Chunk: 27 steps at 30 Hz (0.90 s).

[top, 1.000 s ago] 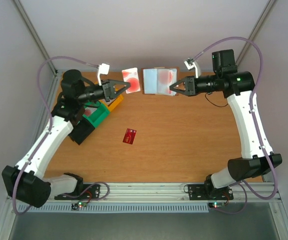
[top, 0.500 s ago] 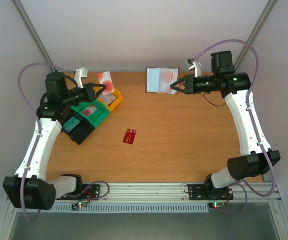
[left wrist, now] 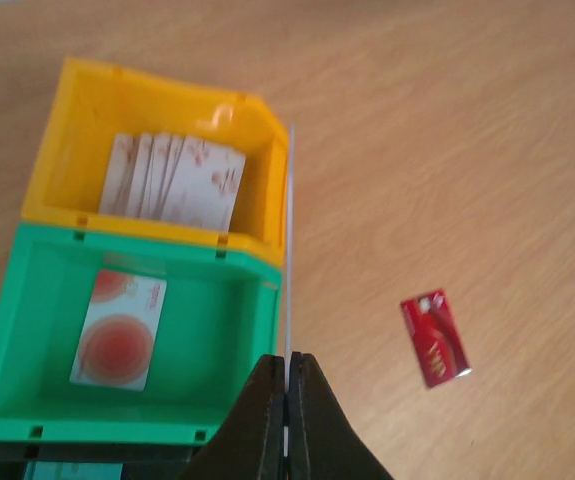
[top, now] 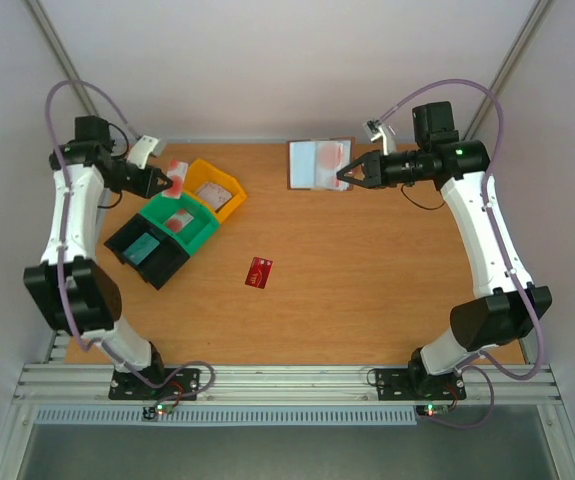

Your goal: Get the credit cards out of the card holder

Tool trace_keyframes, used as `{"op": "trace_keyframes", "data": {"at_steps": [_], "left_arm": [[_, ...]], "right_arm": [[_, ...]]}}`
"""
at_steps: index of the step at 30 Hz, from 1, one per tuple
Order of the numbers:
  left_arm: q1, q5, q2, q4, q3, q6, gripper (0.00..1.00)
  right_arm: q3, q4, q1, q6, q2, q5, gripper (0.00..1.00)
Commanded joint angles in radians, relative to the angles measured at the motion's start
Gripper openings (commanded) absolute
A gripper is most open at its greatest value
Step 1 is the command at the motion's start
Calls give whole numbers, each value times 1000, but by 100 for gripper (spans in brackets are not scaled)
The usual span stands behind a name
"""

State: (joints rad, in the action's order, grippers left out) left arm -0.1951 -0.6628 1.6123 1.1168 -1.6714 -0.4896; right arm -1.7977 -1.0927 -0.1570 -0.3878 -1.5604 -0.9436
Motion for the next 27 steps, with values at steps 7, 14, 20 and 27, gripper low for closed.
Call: {"op": "trace_keyframes", "data": {"at_steps": [7, 14, 20, 27], "left_arm": [[45, 294, 241, 212, -192, -214, 0], [54, 293, 376, 228, -226, -218, 0], [54, 326, 450, 237, -212, -227, 0], [57, 360, 507, 248, -231, -233, 0]], "right_arm": [[-5, -9, -1, -41, -18, -41, 1], [-5, -18, -1, -43, -17, -37, 1], [-9, -33, -1, -44, -6, -34, 1], [-8, -50, -1, -49, 2, -24, 1]]}}
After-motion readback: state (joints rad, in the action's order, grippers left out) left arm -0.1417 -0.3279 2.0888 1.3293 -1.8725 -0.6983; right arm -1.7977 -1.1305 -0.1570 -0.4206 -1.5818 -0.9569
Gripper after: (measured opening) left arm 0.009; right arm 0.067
